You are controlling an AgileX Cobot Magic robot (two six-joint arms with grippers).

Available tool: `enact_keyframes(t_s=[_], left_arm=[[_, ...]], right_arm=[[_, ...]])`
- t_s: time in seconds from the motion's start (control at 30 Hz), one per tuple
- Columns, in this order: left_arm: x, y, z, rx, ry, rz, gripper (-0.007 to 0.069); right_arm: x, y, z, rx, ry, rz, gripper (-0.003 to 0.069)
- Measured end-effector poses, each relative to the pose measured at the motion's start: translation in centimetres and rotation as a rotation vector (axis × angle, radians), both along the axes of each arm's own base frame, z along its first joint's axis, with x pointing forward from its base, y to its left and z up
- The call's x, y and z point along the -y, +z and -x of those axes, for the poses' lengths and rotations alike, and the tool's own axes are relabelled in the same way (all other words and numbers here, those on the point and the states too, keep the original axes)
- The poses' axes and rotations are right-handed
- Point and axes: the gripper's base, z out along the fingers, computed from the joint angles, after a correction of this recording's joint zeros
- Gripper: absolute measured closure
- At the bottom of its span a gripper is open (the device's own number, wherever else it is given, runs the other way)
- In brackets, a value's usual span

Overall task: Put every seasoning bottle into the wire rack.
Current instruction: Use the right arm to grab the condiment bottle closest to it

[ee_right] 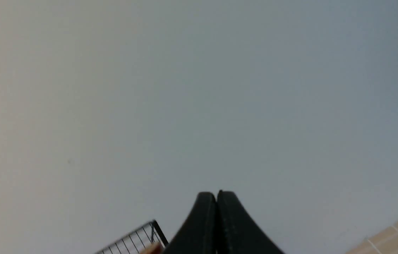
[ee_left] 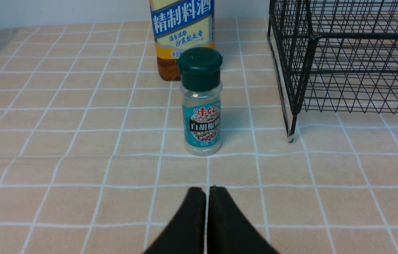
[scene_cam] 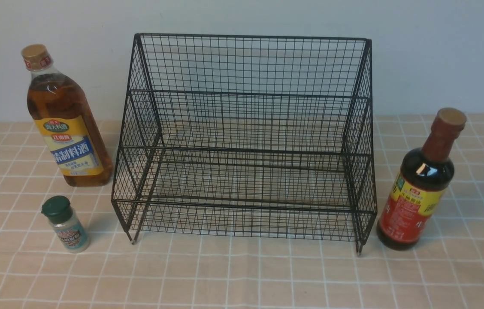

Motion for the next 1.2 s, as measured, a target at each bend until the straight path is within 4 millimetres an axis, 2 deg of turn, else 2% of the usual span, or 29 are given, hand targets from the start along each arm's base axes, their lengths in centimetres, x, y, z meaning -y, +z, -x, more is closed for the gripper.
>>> enact_keyframes(t_s=[0.1, 0.2, 0.37, 0.47, 0.5, 0.57, 0.7, 0.83, 0.87, 0.9, 0.97, 1.1, 1.2], left_arm=[[0.0, 0.0, 0.0, 0.0, 0.0, 0.0, 0.0631], [0.0, 0.0, 0.0, 0.0, 0.0, 0.0, 0.0631], [0.0, 0.0, 0.0, 0.0, 0.0, 0.0, 0.0631], [0.0, 0.0, 0.0, 0.0, 0.0, 0.0, 0.0631], [0.0, 0.0, 0.0, 0.0, 0.0, 0.0, 0.0631], [0.0, 0.0, 0.0, 0.0, 0.0, 0.0, 0.0631], [0.0, 0.0, 0.0, 0.0, 0.0, 0.0, 0.0631], [0.0, 0.0, 0.0, 0.0, 0.0, 0.0, 0.0631], [0.0, 0.0, 0.0, 0.0, 0.0, 0.0, 0.0631], [0.0, 0.0, 0.0, 0.0, 0.0, 0.0, 0.0631], [0.0, 0.0, 0.0, 0.0, 0.0, 0.0, 0.0631], [0.0, 0.0, 0.0, 0.0, 0.0, 0.0, 0.0631], [0.0, 0.0, 0.0, 0.0, 0.0, 0.0, 0.0631]], right_arm=[[-0.4, 3.9, 0.6, 0.066, -0.004, 0.112, 0.0657], [-0.7, 6.6, 0.0, 0.023, -0.003, 0.214, 0.0635], [-1.1, 10.0, -3.4, -0.151, 0.027, 0.305, 0.0589], [-1.4, 11.8, -5.6, -0.197, 0.057, 0.358, 0.0564], [-1.8, 12.5, -7.0, -0.218, 0.083, 0.387, 0.0545], [-2.3, 12.9, -8.3, -0.239, 0.113, 0.406, 0.0522], [-3.9, 12.6, -11.8, -0.31, 0.204, 0.44, 0.0425], [-5.2, 11.0, -14.7, -0.392, 0.26, 0.46, 0.0308], [-5.5, 10.3, -15.7, -0.415, 0.27, 0.466, 0.026], [-5.5, 10.3, -15.8, -0.416, 0.272, 0.467, 0.0246], [-5.9, 8.8, -17.5, -0.462, 0.286, 0.479, 0.0166], [-6.4, 7.1, -19.1, -0.513, 0.306, 0.493, 0.0092], [-6.7, 5.6, -20.3, -0.557, 0.321, 0.501, 0.0076]])
